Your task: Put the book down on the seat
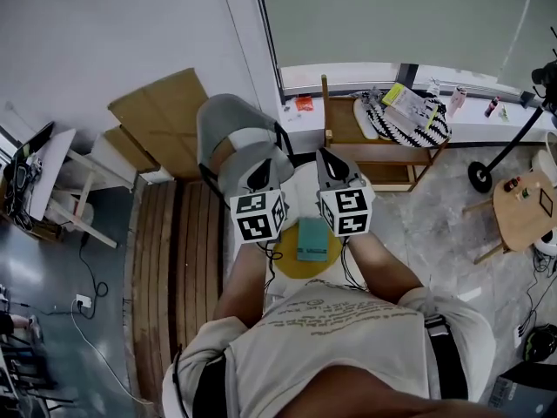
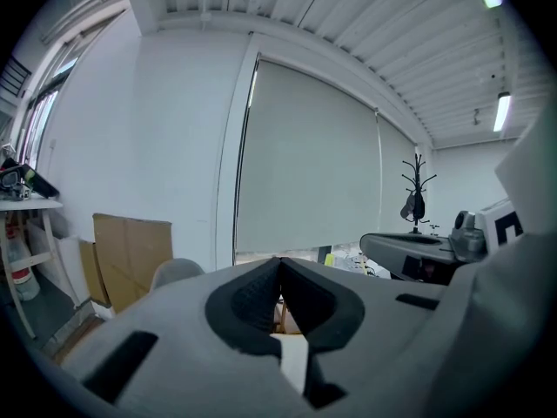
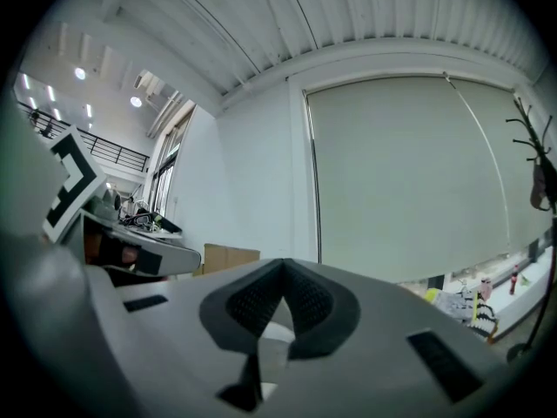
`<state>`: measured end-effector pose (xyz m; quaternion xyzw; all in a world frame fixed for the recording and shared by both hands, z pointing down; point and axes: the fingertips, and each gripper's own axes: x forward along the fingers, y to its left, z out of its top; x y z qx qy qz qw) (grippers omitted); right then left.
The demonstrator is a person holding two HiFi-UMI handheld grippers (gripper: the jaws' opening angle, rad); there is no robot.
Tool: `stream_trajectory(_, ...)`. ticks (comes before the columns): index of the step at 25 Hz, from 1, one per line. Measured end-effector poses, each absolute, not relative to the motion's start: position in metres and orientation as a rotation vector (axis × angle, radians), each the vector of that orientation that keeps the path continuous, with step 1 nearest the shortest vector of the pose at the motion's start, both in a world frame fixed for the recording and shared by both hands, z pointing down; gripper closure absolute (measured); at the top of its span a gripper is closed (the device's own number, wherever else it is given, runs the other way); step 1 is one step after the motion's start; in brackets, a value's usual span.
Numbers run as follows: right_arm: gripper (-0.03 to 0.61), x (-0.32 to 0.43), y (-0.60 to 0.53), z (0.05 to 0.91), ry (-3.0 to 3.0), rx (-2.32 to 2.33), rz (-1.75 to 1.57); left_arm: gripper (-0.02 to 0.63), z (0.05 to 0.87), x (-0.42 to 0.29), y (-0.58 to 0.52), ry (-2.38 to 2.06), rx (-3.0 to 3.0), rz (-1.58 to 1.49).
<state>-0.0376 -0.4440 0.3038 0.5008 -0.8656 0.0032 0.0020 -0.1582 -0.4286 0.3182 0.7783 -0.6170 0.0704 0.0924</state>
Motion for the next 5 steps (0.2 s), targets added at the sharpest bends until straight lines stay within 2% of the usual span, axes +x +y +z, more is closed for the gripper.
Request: stream_trajectory(5, 0.552, -0.0448, -0.4505, 0.3000, -2.737, 1.563, -0.016, 0.594, 0.3178, -0.1622, -0.4333, -1.848, 2.325, 0.219)
